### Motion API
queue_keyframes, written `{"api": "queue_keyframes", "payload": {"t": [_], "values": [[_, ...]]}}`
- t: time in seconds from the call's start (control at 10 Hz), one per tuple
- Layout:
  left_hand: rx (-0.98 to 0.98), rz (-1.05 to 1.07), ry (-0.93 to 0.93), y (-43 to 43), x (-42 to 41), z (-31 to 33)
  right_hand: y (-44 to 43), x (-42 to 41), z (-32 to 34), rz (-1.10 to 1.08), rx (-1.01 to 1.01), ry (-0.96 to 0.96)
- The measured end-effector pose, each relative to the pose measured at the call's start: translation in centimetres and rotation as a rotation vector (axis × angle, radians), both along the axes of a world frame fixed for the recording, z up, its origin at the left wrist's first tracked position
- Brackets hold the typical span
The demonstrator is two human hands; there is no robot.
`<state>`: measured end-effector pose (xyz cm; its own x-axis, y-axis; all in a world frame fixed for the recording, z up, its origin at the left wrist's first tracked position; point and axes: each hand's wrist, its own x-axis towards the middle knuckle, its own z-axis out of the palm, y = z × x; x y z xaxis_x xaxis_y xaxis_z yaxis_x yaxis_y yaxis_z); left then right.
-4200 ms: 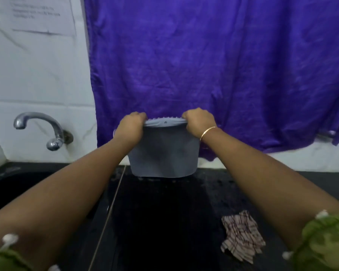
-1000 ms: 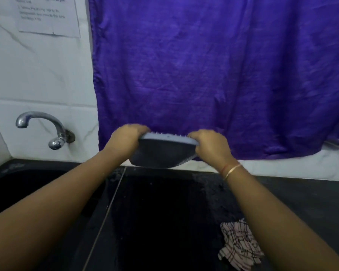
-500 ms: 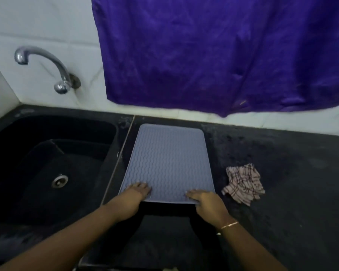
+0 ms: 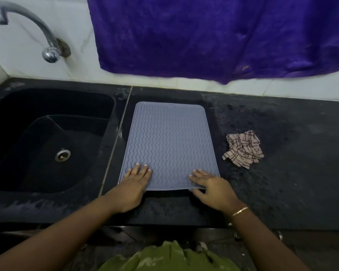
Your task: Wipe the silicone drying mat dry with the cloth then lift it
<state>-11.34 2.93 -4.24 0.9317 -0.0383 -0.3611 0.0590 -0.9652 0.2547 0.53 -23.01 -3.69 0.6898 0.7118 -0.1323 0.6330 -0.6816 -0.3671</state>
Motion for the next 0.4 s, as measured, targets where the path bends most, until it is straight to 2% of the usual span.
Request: {"api": "queue_keyframes", "payload": {"t": [0.1, 0.2, 0.4], "values": [[0.005, -0.043, 0.027, 0.3, -0.6, -0.1, 0.0, -0.6, -0.1, -0.037, 0.044, -0.006], [0.025, -0.032, -0.023, 0.3, -0.8, -0.4, 0.5, -0.9, -0.3, -0.077, 0.068, -0.068], [0.085, 0.015, -0.233, 0.2, -0.3, -0.2, 1.9, -0.6, 0.3, -0.077, -0.056, -0.134]]}}
